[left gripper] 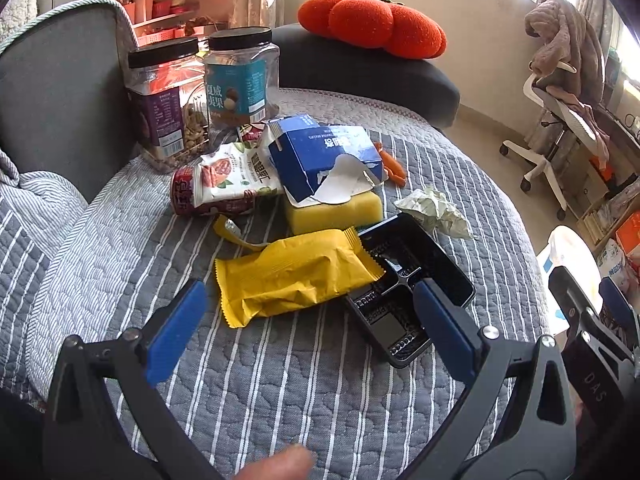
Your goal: Collect trash
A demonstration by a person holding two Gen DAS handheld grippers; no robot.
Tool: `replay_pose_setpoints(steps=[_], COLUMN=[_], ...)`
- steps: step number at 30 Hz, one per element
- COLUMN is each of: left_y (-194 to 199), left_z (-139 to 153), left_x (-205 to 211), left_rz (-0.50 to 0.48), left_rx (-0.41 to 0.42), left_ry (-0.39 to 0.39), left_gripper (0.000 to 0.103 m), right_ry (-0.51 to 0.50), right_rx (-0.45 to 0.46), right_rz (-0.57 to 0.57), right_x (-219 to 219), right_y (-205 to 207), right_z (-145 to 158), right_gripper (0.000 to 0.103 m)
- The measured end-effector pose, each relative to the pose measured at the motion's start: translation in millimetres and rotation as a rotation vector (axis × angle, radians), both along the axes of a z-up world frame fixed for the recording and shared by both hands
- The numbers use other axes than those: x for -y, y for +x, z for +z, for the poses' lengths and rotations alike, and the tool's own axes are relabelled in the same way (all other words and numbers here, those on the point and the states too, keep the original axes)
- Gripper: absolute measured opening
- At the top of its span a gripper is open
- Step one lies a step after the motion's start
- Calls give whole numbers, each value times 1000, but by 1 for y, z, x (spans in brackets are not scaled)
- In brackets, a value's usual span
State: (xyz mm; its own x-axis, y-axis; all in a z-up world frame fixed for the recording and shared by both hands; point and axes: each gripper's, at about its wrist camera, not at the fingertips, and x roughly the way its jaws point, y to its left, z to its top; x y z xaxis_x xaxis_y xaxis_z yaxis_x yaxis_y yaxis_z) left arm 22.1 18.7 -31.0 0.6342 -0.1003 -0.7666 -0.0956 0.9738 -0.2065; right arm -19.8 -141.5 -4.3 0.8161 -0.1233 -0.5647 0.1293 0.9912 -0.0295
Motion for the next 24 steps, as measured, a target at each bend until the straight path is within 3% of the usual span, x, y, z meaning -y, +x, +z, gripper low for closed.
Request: replay_pose_setpoints(steps=[6, 13, 17, 24], left_y=[24, 38, 39, 41], left_z=[-22, -34, -35, -33], left_x=[-11, -2, 7, -1], left_rz=[-67, -244, -315, -315], left_rx=[-174, -322, -335, -313], left_ry=[-42, 17, 143, 158], left_gripper=[102, 102, 102, 102], right_ry=[47, 117, 147, 155], right_rx=[-157, -300, -331, -345], right_rz=[24, 44, 45, 41], right_x=[4, 11, 13, 13], right_y=[16, 26, 29, 33], right_z=[-18, -34, -35, -37], right_gripper=[103, 103, 103, 103])
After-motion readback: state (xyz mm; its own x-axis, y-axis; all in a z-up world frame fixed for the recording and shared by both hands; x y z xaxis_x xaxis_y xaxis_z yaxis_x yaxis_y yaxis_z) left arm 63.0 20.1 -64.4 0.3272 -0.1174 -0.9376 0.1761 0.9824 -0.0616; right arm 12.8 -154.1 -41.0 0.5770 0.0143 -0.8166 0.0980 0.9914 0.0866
